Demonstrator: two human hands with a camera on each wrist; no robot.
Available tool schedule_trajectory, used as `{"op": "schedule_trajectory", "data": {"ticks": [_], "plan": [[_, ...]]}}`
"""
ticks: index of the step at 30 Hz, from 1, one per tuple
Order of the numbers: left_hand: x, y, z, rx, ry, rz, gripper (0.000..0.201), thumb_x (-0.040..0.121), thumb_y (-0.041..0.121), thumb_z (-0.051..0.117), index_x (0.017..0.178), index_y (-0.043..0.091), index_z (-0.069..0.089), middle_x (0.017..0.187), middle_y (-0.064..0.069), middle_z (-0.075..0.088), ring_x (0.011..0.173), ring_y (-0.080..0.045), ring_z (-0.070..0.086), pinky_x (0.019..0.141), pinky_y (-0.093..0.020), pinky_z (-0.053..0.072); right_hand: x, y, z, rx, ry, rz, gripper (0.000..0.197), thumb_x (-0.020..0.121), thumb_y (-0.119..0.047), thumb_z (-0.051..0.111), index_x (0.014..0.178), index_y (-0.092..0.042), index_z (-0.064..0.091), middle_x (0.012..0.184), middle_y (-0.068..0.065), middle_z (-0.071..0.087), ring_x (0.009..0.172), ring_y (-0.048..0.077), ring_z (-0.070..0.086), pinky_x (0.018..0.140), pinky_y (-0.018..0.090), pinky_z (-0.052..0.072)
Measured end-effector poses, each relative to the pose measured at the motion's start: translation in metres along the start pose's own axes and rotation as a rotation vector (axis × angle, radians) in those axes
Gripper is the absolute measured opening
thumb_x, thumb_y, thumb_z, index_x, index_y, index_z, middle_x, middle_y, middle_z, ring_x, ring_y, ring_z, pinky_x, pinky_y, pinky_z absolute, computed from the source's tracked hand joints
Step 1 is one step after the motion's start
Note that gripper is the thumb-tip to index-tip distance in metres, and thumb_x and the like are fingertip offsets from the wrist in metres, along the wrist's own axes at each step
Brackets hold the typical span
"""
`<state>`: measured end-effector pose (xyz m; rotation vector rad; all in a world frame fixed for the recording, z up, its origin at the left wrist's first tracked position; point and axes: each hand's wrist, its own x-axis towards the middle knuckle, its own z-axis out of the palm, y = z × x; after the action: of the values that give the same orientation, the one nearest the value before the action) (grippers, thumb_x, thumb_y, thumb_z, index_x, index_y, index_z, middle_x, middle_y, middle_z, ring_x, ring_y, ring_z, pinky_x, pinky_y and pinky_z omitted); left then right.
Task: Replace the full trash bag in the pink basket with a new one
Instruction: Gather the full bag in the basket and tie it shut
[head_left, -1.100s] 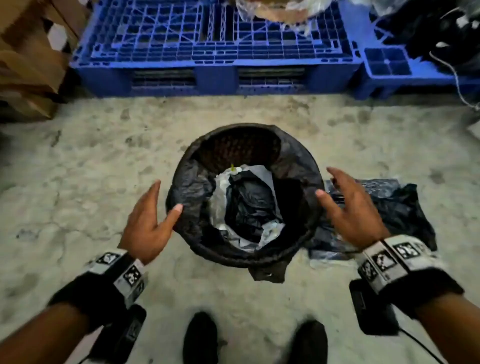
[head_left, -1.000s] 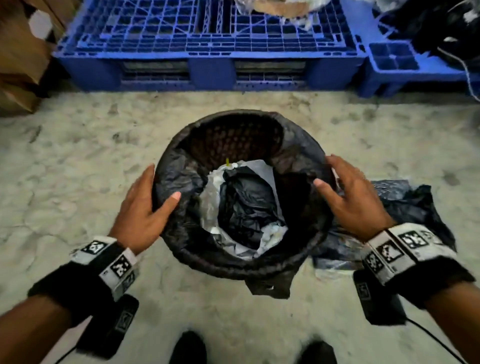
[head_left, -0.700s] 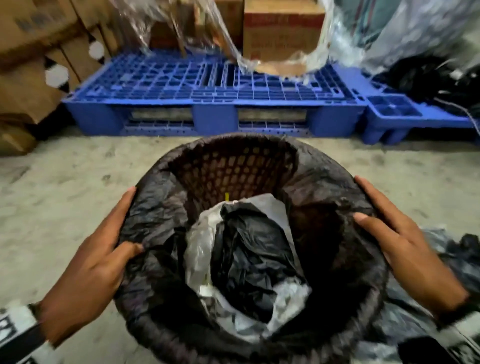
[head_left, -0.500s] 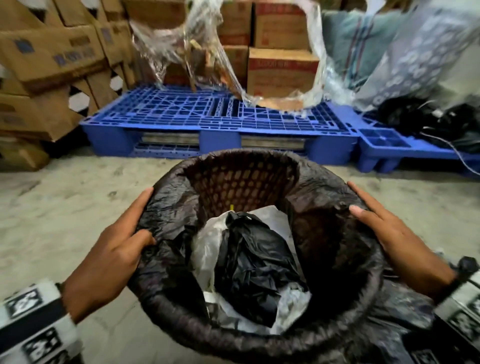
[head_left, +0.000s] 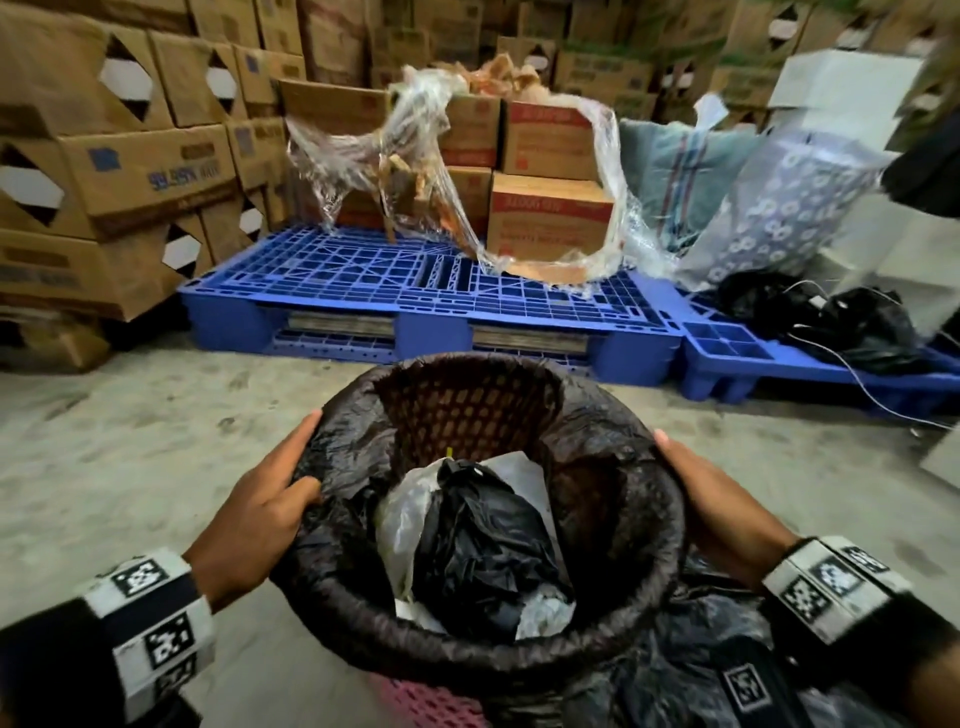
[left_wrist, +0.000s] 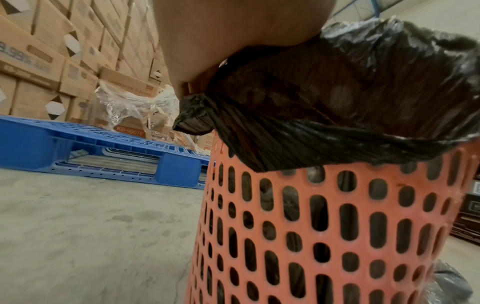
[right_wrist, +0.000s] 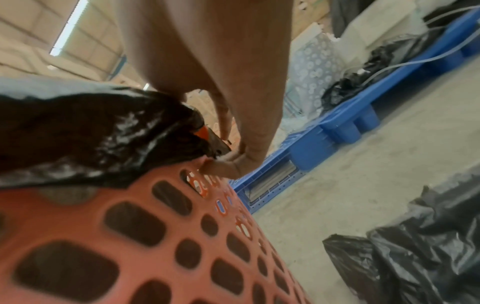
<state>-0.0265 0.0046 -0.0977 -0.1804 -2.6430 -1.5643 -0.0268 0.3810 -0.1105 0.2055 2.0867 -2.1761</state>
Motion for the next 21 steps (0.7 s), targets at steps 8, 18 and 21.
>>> {"op": "schedule_trajectory", "data": {"ticks": [8,18,21], "plan": [[0.001,-0.006,0.0,0.0,0.006,0.023,0.075,0.07,0.024,0.038,0.144,0.031,0.026,0.143,0.014,0.032,0.128,-0.004,0.033,0.103,-0.026,0.028,0.028,-0.004,-0.006,0.02,0.272,0.063,0.029,0.095,-0.005,0.046,0.12,0.009,0.054,0.112,0.035,0.062,0.081,0.033,0.061,0.063,0.032,0.054],[0.0,-0.001,0.001,-0.026,0.002,-0.017,0.079,0.066,0.023,0.04,0.143,0.032,0.028,0.143,0.006,0.039,0.12,-0.011,0.039,0.094,-0.033,0.033,0.015,-0.02,-0.02,-0.147,0.153,0.092,0.026,0.089,0.013,0.048,0.109,-0.002,0.054,0.075,0.021,0.066,0.051,0.021,0.064,0.048,0.027,0.054],[0.0,-0.002,0.0,-0.015,0.013,-0.025,0.079,0.064,0.023,0.04,0.142,0.033,0.03,0.14,0.004,0.042,0.118,-0.014,0.041,0.093,-0.035,0.034,0.012,-0.032,-0.031,-0.217,0.168,0.038,0.025,0.091,0.008,0.05,0.111,-0.006,0.054,0.073,0.014,0.062,0.046,0.014,0.059,0.046,0.023,0.055]]}}
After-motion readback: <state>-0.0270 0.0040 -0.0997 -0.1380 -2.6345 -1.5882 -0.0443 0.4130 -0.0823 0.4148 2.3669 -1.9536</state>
